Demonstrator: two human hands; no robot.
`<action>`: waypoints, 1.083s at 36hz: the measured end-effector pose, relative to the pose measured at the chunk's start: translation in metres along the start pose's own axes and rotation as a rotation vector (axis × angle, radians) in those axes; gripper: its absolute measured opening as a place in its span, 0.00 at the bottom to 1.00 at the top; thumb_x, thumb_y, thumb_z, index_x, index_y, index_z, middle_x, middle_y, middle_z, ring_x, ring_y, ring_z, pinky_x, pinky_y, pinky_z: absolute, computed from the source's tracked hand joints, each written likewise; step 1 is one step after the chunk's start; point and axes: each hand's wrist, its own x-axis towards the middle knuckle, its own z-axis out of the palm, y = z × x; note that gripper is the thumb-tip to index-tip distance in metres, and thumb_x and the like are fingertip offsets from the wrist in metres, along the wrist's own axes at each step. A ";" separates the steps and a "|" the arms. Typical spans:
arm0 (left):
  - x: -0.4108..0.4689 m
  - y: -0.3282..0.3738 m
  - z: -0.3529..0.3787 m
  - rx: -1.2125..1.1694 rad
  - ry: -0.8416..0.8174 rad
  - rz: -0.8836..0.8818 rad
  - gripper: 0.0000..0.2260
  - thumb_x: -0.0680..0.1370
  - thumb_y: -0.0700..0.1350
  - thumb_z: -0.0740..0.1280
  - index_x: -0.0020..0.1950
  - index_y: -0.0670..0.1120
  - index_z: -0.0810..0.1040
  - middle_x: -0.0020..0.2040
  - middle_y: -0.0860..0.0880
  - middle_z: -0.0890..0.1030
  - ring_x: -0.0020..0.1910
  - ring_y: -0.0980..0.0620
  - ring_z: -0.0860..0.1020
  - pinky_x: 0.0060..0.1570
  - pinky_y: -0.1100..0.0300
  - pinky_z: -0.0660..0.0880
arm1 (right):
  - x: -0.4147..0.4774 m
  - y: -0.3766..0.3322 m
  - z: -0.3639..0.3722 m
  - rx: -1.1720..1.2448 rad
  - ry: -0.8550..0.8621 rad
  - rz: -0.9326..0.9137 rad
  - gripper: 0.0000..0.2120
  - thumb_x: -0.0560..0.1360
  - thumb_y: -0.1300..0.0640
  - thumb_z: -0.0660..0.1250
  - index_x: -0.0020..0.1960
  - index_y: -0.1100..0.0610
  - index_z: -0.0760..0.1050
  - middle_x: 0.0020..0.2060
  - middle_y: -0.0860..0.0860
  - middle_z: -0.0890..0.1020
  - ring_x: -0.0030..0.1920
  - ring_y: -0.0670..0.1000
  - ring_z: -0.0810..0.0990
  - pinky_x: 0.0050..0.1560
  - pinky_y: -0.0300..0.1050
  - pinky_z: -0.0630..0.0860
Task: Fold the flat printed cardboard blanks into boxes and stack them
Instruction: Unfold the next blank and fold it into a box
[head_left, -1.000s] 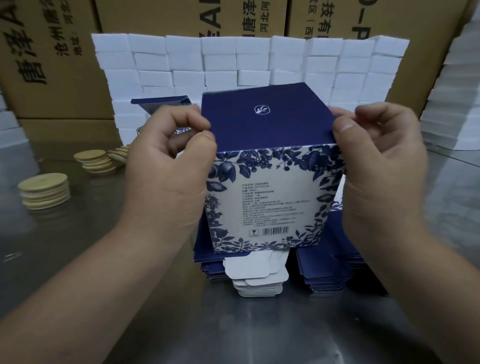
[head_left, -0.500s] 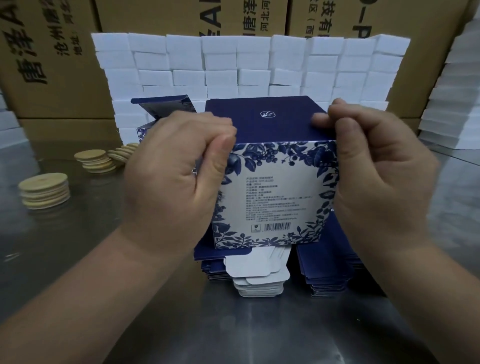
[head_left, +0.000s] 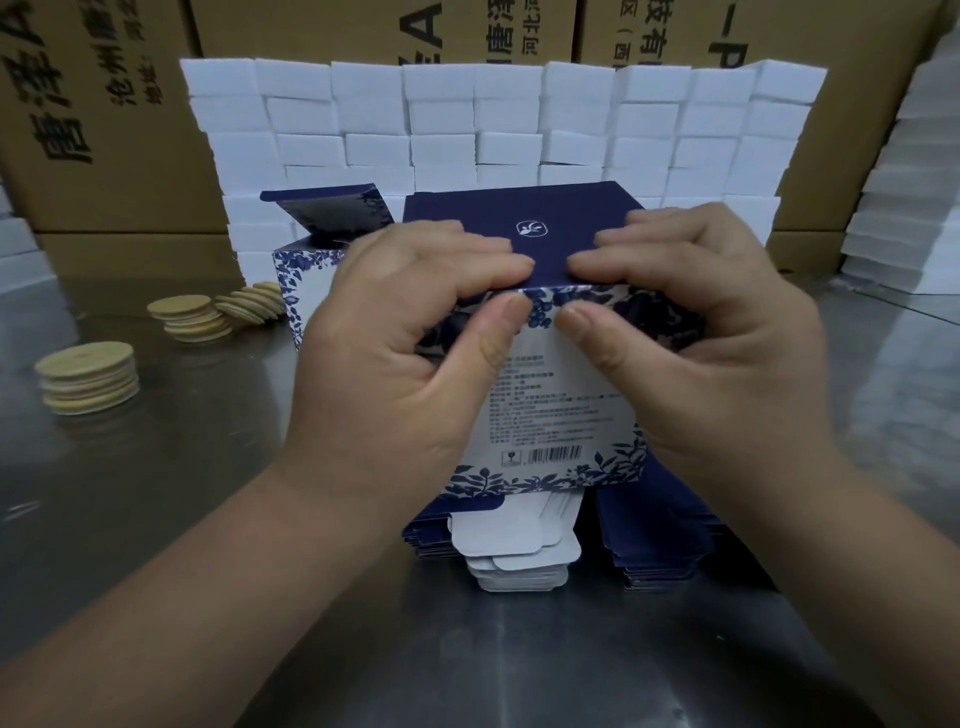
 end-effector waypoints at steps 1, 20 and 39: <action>0.000 0.000 0.001 -0.003 0.005 -0.002 0.07 0.76 0.43 0.64 0.54 0.48 0.73 0.51 0.55 0.74 0.56 0.53 0.74 0.60 0.65 0.68 | -0.001 0.000 0.001 0.006 0.009 0.008 0.13 0.70 0.54 0.72 0.50 0.45 0.72 0.46 0.46 0.75 0.54 0.42 0.74 0.60 0.35 0.69; -0.002 0.003 0.007 -0.007 0.074 0.019 0.06 0.76 0.42 0.64 0.53 0.49 0.73 0.47 0.54 0.73 0.52 0.58 0.72 0.57 0.65 0.69 | -0.003 -0.004 0.007 0.037 0.080 0.028 0.11 0.70 0.57 0.71 0.48 0.46 0.73 0.45 0.47 0.76 0.55 0.43 0.75 0.60 0.35 0.70; 0.003 -0.001 0.000 -0.082 0.030 -0.033 0.07 0.75 0.43 0.64 0.49 0.54 0.72 0.46 0.56 0.75 0.51 0.60 0.73 0.55 0.71 0.68 | -0.001 0.018 -0.003 0.153 0.028 -0.097 0.08 0.75 0.63 0.63 0.51 0.53 0.70 0.53 0.47 0.76 0.55 0.49 0.77 0.61 0.42 0.71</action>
